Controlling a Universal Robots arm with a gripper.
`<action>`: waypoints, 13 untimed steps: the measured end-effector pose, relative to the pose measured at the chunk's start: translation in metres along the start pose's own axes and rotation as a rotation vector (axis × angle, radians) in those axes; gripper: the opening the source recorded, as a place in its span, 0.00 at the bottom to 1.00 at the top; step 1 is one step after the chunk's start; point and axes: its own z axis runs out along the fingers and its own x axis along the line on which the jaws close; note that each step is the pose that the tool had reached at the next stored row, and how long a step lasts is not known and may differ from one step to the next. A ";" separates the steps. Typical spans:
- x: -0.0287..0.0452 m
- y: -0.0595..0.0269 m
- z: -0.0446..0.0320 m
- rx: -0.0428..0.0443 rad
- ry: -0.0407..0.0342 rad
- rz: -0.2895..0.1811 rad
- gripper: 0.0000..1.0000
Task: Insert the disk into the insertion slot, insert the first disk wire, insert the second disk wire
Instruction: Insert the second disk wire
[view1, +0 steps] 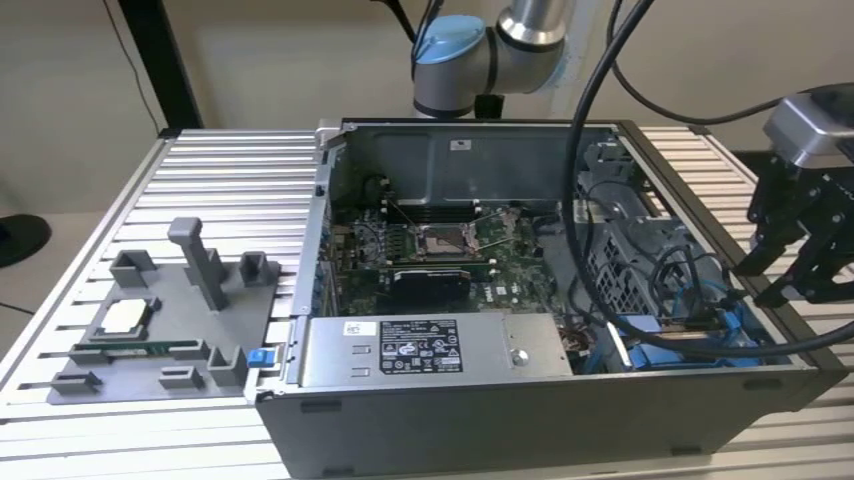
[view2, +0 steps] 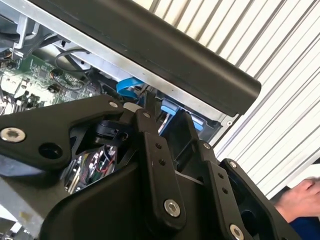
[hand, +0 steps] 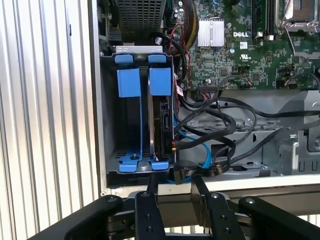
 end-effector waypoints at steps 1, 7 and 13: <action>-0.0001 -0.0018 0.0000 -0.0096 0.0005 0.000 1.00; -0.0007 -0.0119 0.0000 -0.0781 0.0048 0.005 1.00; -0.0010 -0.0168 0.0000 -0.1481 0.0092 0.010 1.00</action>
